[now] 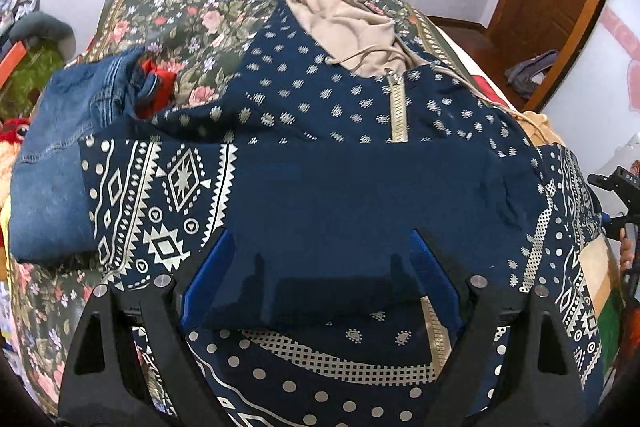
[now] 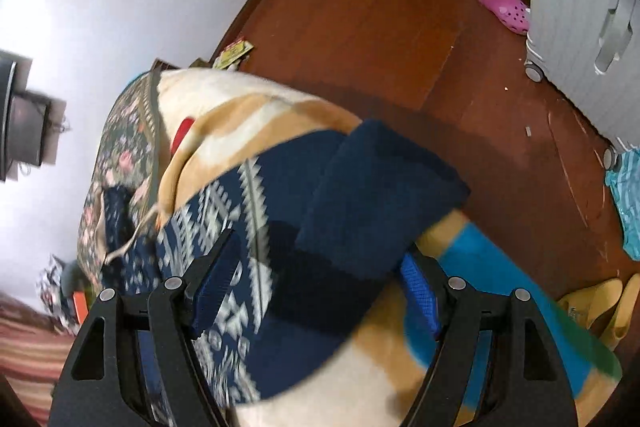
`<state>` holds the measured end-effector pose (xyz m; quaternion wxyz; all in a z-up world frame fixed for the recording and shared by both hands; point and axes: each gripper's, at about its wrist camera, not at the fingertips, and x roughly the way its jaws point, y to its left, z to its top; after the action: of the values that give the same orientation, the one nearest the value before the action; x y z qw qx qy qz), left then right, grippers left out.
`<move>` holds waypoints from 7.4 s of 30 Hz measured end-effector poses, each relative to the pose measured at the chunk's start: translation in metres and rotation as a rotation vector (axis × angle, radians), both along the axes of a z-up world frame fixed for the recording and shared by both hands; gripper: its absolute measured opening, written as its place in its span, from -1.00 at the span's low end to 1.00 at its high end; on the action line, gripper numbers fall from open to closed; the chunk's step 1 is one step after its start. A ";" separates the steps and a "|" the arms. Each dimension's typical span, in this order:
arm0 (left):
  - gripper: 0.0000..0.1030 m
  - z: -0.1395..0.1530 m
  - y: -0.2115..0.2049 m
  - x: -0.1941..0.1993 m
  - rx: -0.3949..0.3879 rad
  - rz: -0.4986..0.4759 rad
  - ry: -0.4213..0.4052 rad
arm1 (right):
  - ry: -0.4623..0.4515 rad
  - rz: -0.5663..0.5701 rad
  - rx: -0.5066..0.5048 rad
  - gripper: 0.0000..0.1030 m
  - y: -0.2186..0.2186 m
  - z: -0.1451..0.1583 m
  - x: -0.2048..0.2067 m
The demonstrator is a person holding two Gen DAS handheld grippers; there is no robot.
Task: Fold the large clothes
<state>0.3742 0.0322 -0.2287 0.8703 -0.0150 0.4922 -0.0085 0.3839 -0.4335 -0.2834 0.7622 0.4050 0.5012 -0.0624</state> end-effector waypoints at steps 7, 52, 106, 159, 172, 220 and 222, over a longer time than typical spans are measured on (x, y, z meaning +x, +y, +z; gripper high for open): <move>0.72 -0.002 0.005 -0.005 -0.005 0.006 0.004 | 0.040 -0.049 -0.117 -0.41 -0.006 0.000 0.011; 0.72 0.041 0.039 -0.072 -0.015 -0.024 -0.058 | -0.116 0.676 -0.180 -0.35 0.245 0.080 -0.033; -0.90 0.122 -0.064 0.053 -0.116 -0.264 -0.279 | -0.165 0.569 -0.350 -0.21 0.169 0.086 -0.018; -0.40 -0.021 0.205 -0.099 -0.280 0.351 -0.040 | 0.050 0.784 -0.530 -0.09 0.248 0.032 -0.007; -0.05 0.067 0.121 -0.039 -0.017 0.047 -0.201 | -0.149 0.782 -0.510 -0.09 0.264 0.111 0.018; -0.77 0.021 0.022 0.186 -0.046 -0.066 -0.052 | -0.238 0.642 -0.436 -0.84 0.321 0.092 0.148; -0.77 0.041 0.022 0.163 -0.052 -0.087 -0.089 | -0.270 0.654 -0.415 -0.83 0.317 0.108 0.126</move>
<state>0.5369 0.0538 -0.1874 0.8893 -0.0158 0.4530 -0.0600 0.5101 -0.1168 -0.1757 0.8663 0.0667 0.4757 0.1373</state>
